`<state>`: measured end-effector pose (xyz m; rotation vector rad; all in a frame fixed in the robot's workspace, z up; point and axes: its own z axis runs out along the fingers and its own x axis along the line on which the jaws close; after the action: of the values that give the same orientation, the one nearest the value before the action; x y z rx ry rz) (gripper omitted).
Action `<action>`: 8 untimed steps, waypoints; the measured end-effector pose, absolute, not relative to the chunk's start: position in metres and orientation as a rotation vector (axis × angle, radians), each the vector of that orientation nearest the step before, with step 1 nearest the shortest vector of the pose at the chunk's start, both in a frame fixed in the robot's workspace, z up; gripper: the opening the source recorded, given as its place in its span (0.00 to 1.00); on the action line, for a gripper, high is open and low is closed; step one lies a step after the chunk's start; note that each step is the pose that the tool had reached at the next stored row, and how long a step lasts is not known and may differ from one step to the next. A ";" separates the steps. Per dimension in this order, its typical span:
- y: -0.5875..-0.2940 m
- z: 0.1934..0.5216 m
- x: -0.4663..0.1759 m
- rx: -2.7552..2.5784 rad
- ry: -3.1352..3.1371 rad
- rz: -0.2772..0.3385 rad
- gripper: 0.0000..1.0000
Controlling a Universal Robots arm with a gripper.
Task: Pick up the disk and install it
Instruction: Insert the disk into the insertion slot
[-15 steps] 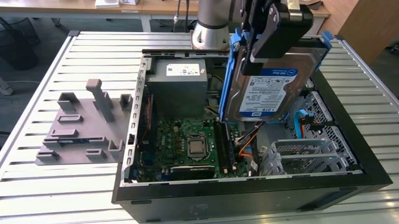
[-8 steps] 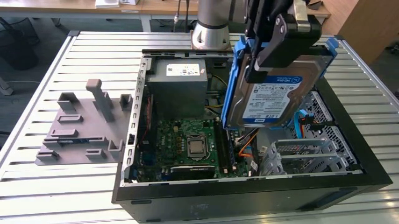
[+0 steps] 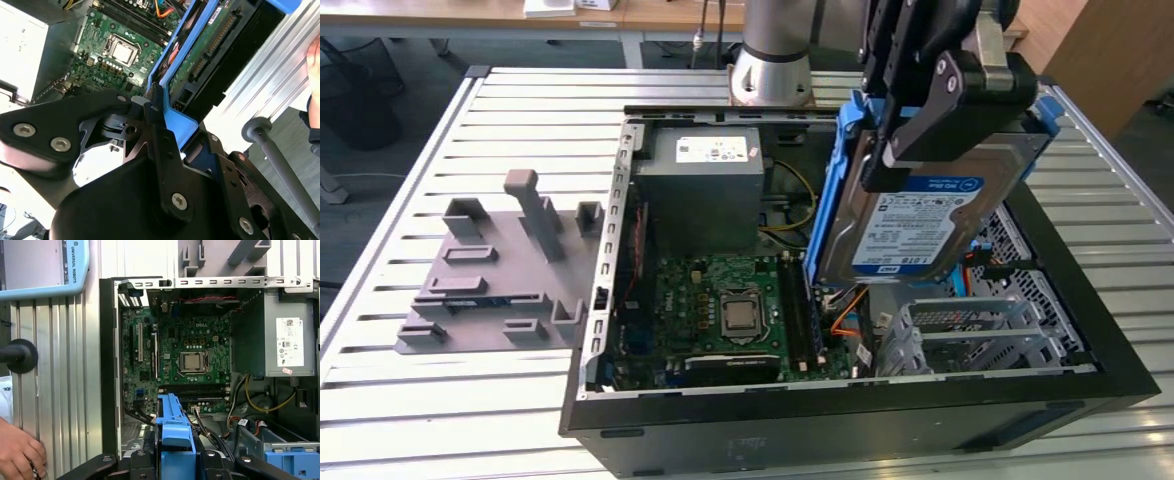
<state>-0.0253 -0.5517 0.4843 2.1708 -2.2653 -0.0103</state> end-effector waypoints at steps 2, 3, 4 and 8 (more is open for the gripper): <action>-0.552 0.484 -0.024 2.170 -2.265 -0.010 0.36; -0.552 0.484 -0.024 2.170 -2.265 -0.010 0.36; -0.552 0.484 -0.024 2.170 -2.265 -0.010 0.36; -0.552 0.484 -0.024 2.170 -2.265 -0.010 0.36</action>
<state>-0.0244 -0.5519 0.4841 2.1704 -2.2649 -0.0096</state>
